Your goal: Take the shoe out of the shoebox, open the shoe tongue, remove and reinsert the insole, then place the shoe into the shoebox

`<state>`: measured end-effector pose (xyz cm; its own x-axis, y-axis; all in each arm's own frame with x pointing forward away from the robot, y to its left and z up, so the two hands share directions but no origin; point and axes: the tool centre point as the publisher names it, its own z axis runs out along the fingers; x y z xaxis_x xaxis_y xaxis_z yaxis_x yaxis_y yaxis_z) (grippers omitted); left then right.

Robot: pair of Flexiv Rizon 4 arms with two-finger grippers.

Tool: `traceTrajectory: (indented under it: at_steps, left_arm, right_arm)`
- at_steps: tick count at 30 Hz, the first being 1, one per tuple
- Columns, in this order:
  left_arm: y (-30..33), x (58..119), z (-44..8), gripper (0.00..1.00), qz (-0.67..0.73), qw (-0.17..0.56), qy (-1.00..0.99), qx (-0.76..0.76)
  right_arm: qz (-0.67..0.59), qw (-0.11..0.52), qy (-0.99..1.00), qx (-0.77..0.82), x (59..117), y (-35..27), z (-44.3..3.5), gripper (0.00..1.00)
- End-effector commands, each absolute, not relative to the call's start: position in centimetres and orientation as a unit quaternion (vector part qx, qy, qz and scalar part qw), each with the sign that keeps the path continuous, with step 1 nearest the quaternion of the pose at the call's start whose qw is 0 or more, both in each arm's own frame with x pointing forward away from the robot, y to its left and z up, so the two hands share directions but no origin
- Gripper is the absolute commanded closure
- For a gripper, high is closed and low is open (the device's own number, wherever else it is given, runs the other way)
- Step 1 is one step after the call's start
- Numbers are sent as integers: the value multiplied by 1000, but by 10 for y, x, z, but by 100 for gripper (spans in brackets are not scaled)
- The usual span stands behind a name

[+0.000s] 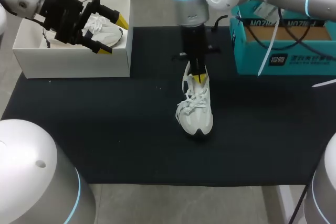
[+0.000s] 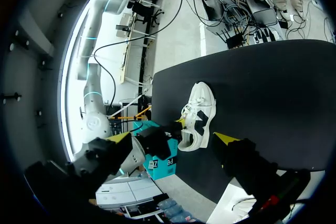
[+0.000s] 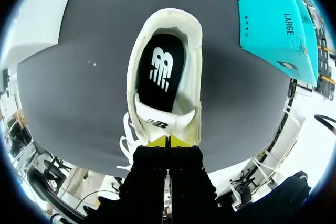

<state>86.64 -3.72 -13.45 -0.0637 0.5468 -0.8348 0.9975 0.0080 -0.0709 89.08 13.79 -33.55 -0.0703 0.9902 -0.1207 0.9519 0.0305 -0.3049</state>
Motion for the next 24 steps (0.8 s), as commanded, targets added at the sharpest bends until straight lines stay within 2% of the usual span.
traceTrajectory:
  at_steps: [1, 4, 8, 16, 21, 24]
  left_arm:
    - [-37, 866, -134, 0, -356, 314, 636, 608]
    - [-37, 866, -134, 0, -356, 314, 636, 608]
    - [-37, 866, -134, 0, -356, 314, 636, 608]
    - [-37, 866, -134, 0, -356, 314, 636, 608]
    - [-37, 866, -134, 0, -356, 314, 636, 608]
    - [-37, 866, -134, 0, -356, 314, 636, 608]
  right_arm:
    - [148, 71, -716, -679, 892, 130, -343, 100]
    - [140, 50, -729, -669, 892, 130, -328, 100]
    - [96, -17, -794, -600, 892, 133, -300, 100]
    - [-47, -157, -938, -306, 897, 157, -245, 100]
    - [-113, -208, -958, -160, 900, 176, -229, 100]
    - [-113, -208, -958, -160, 900, 176, -229, 100]
